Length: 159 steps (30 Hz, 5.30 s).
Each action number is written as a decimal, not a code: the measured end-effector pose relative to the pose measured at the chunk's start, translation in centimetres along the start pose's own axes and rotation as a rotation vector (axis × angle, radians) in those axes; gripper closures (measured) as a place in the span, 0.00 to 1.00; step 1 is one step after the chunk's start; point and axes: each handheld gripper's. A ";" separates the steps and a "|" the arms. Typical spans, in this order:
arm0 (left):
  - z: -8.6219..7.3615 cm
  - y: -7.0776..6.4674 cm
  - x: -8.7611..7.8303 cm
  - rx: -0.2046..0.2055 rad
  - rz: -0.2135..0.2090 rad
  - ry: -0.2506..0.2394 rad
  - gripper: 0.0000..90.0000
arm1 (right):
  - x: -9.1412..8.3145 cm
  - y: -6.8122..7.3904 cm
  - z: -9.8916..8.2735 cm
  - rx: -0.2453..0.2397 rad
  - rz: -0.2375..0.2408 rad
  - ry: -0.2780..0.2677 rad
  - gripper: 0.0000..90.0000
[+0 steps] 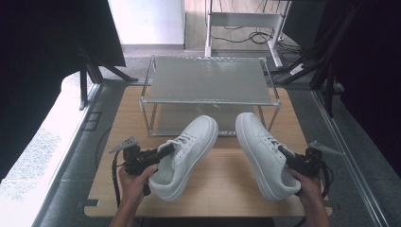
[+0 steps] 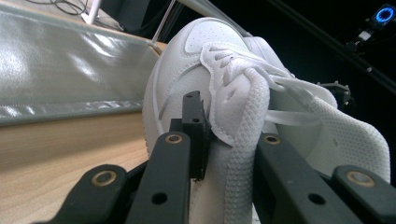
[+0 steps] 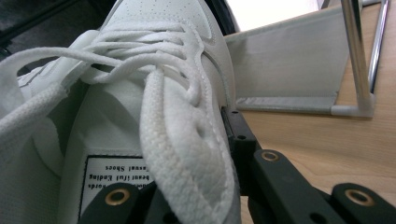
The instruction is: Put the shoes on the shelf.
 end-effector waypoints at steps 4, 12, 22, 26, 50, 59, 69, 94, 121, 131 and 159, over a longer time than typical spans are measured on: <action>0.2 -0.1 -0.3 -0.004 -0.005 -0.012 0.90 | -0.1 0.4 0.2 -0.002 0.002 -0.010 0.95; 0.3 -0.3 -0.4 0.003 -0.035 -0.023 0.90 | -0.1 0.7 0.5 -0.007 0.016 -0.023 0.95; 1.0 -0.3 -1.3 -0.002 -0.038 -0.054 0.90 | 0.0 1.5 1.1 -0.017 0.042 -0.041 0.95; 1.8 -0.2 -2.2 -0.007 -0.034 -0.090 0.90 | -0.5 2.0 1.7 -0.018 0.065 -0.054 0.95; 7.7 -1.7 -1.7 0.025 -0.065 -0.160 0.90 | -0.6 5.4 7.5 -0.073 0.074 -0.126 0.95; 10.3 -1.9 -0.7 0.036 -0.062 -0.160 0.90 | 0.6 6.2 10.8 -0.076 0.051 -0.116 0.95; 12.9 -1.3 0.0 0.003 -0.049 -0.183 0.90 | 1.6 6.7 13.6 -0.059 0.019 -0.133 0.95; 16.8 -0.7 3.0 0.006 -0.003 -0.160 0.90 | 5.9 6.9 17.2 -0.012 -0.065 -0.122 0.95; 20.8 0.2 6.7 -0.023 0.122 -0.161 0.90 | 9.9 6.2 20.7 -0.004 -0.211 -0.102 0.95; 21.9 0.5 7.7 -0.029 0.159 -0.161 0.90 | 10.6 6.2 21.4 0.006 -0.227 -0.101 0.95; 23.7 1.5 12.7 -0.042 0.314 -0.131 0.90 | 15.4 7.7 25.5 -0.020 -0.374 -0.038 0.95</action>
Point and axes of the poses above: each handheld gripper's, and its own axes: x roughly forward along the jaws, z roughly out of its top, y roughly to its left, and after that the axes turned 2 degrees about y, right-handed
